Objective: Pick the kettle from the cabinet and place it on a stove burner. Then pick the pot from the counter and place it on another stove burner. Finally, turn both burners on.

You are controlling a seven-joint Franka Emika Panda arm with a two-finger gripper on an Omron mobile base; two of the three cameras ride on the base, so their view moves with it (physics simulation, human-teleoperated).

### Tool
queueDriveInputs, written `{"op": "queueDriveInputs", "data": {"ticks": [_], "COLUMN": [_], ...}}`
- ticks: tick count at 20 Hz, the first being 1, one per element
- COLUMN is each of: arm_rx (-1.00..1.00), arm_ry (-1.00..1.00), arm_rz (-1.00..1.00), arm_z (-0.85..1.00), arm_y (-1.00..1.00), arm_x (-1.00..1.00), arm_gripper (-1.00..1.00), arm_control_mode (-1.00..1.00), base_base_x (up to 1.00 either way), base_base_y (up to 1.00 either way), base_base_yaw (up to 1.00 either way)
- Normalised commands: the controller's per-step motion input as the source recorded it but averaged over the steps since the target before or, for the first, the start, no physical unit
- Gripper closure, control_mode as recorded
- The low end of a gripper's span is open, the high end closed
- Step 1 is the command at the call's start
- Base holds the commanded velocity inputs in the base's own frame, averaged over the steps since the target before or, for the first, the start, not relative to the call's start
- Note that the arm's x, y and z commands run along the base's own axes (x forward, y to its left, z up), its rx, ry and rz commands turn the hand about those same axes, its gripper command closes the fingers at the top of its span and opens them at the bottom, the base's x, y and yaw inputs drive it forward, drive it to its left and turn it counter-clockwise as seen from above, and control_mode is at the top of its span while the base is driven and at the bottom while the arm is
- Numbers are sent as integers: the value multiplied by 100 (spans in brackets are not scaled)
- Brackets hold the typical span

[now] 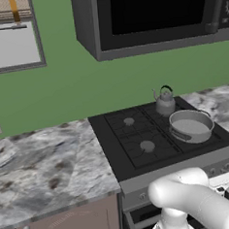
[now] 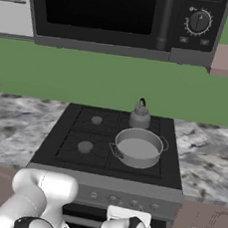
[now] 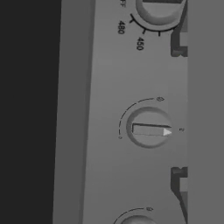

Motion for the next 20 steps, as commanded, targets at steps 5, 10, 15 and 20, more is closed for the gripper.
{"op": "queueDriveInputs", "data": {"ticks": [5, 10, 15, 20], "arm_rx": [0, 0, 0, 0], "arm_ry": [0, 0, 0, 0], "arm_rz": [0, 0, 0, 0], "arm_z": [-13, -13, -13, -9], "arm_y": [-8, -4, -4, -6], "arm_x": [15, 19, 14, 15], "arm_gripper": [-100, -100, -100, -100], "arm_control_mode": [-100, -100, -100, -100], "base_base_x": [0, 0, 0, 0], "base_base_y": [0, 0, 0, 0], "base_base_yaw": [0, 0, 0, 0]}}
